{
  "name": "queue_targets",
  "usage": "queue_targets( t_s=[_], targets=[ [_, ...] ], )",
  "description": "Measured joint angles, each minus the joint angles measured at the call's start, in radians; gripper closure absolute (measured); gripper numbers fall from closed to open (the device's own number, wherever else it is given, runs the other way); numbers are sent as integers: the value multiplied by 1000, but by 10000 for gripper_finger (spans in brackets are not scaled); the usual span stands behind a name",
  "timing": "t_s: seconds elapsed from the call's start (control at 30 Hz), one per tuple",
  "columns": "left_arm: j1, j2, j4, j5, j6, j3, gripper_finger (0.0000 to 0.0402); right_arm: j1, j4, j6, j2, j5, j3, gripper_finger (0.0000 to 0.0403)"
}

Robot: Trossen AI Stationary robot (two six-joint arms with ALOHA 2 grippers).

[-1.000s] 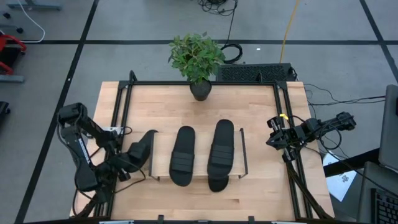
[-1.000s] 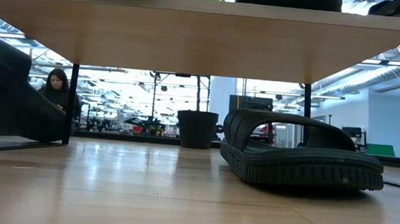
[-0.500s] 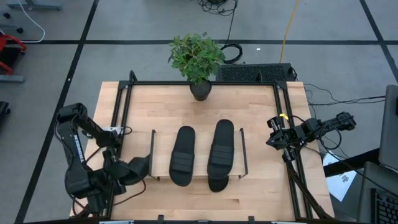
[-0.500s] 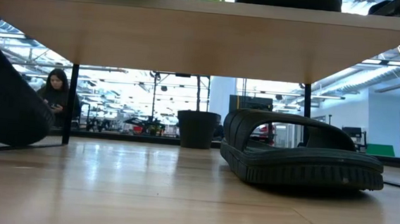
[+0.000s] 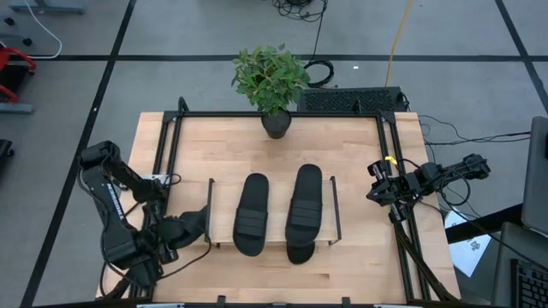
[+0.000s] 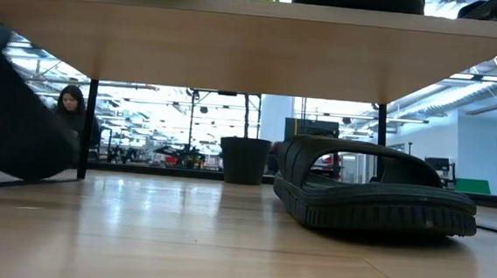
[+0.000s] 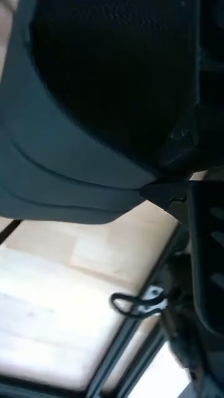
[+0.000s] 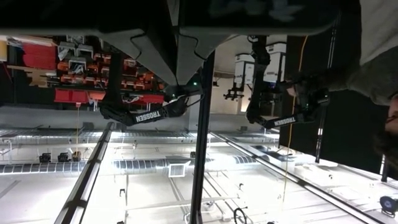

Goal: Pick and place slides into the shelf
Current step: Put the black slipper under the shelf

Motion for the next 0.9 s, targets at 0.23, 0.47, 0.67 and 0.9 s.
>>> queue_targets(
  t_s=[0.23, 0.47, 0.67, 0.9],
  targets=[
    [-82, -2, 0, 146, 84, 115, 401, 0, 1, -4, 0, 0, 0, 403],
    [-120, -2, 27, 152, 83, 290, 401, 0, 8, -6, 0, 0, 0, 403],
    [-96, -3, 172, 66, 162, 361, 401, 0, 15, -6, 0, -1, 0, 403],
    [-47, 84, 369, -48, 356, 361, 401, 0, 15, -6, 0, -1, 0, 403]
  ],
)
